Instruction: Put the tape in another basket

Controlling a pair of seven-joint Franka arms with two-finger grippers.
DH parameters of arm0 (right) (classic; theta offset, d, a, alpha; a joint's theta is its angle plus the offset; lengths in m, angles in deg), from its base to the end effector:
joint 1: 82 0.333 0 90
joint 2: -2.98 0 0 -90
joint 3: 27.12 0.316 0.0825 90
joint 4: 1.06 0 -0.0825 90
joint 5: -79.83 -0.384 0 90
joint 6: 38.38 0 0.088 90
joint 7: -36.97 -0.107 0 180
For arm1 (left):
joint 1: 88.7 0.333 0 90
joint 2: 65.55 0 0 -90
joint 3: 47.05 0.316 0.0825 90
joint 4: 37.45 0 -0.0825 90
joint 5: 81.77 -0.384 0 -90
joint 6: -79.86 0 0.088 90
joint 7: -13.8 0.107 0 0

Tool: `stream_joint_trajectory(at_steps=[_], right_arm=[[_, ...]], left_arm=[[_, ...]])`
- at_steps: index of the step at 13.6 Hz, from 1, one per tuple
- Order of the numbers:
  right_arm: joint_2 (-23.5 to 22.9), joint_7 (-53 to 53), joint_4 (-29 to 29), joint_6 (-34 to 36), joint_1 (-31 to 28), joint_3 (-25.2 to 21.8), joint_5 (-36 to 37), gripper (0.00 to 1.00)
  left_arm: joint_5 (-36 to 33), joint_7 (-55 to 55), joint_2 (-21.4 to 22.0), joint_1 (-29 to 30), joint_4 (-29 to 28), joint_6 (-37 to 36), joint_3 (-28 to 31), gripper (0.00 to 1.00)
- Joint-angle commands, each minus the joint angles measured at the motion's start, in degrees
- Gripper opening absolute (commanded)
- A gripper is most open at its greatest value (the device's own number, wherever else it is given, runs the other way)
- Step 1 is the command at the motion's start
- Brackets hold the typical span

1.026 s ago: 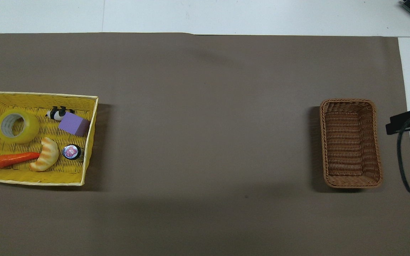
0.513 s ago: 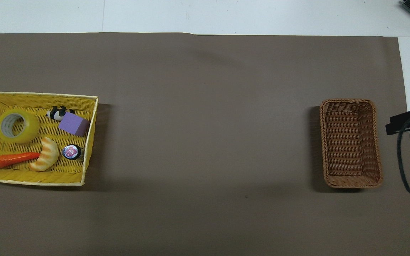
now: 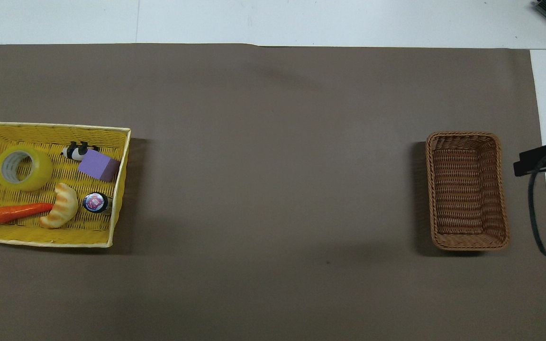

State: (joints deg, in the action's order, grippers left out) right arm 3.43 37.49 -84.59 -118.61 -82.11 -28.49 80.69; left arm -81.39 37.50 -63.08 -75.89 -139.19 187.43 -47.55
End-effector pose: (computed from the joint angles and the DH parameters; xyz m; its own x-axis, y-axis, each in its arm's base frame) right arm 0.5336 -0.0157 0.6666 0.9986 -0.0193 -0.0498 -0.0186 -0.9997 0.0143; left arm 0.5508 0.1196 0.5787 0.9710 -0.1977 0.1347 -0.1922 -0.9799 -0.0524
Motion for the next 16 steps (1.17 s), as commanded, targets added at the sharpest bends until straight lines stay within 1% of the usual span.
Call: stream_joint_trajectory(at_steps=[1, 3, 4, 6, 8, 10, 12, 13, 15, 16], right_arm=[[1.57, -0.08, -1.89, -1.24, -0.16, 0.23, -1.3, 1.0], [1.57, 1.76, -1.98, -1.68, -0.15, 0.58, -3.48, 1.0], [1.57, 2.64, -2.25, -2.38, -0.24, 0.58, -5.58, 1.0], [2.27, 4.75, -4.43, -5.01, -0.24, 0.58, -8.76, 1.0], [2.97, 6.24, -6.72, -7.64, -0.24, 0.58, -12.18, 1.0], [3.24, 8.7, -8.22, -8.27, -0.24, 0.5, -15.78, 1.0], [3.15, 9.41, -8.75, -8.45, -0.24, 0.5, -18.6, 1.0], [3.15, 10.46, -9.1, -8.45, -0.24, 0.5, -19.83, 1.0], [3.06, 13.09, -9.8, -8.45, -0.24, 0.5, -22.99, 1.0], [2.89, 14.67, -10.07, -8.53, -0.24, 0.5, -23.53, 1.0]], left_arm=[[0.32, 3.53, -1.94, 1.77, -3.71, 6.67, -0.46, 1.0], [0.32, 3.8, -3.08, 3.09, -6.96, 12.02, -0.46, 1.0], [0.4, 4.41, -4.74, 3.36, -7.32, 14.58, -0.46, 1.0], [0.4, 6.34, -8.35, 6.15, -7.85, 16.53, -0.55, 1.0], [0.49, 8.28, -12.38, 6.96, -8.12, 22.48, -0.55, 1.0], [0.93, 8.29, -14.42, 7.66, -7.86, 23.39, -0.55, 1.0], [4.35, 8.55, -16.35, 7.75, -7.85, 23.48, -0.46, 1.0], [4.45, 8.64, -17.32, 7.93, -7.94, 23.65, -0.46, 1.0], [4.36, 8.99, -18.99, 8.72, -7.85, 24.35, -0.46, 0.94], [4.36, 8.99, -19.26, 8.81, -7.85, 24.36, -0.55, 0.93]])
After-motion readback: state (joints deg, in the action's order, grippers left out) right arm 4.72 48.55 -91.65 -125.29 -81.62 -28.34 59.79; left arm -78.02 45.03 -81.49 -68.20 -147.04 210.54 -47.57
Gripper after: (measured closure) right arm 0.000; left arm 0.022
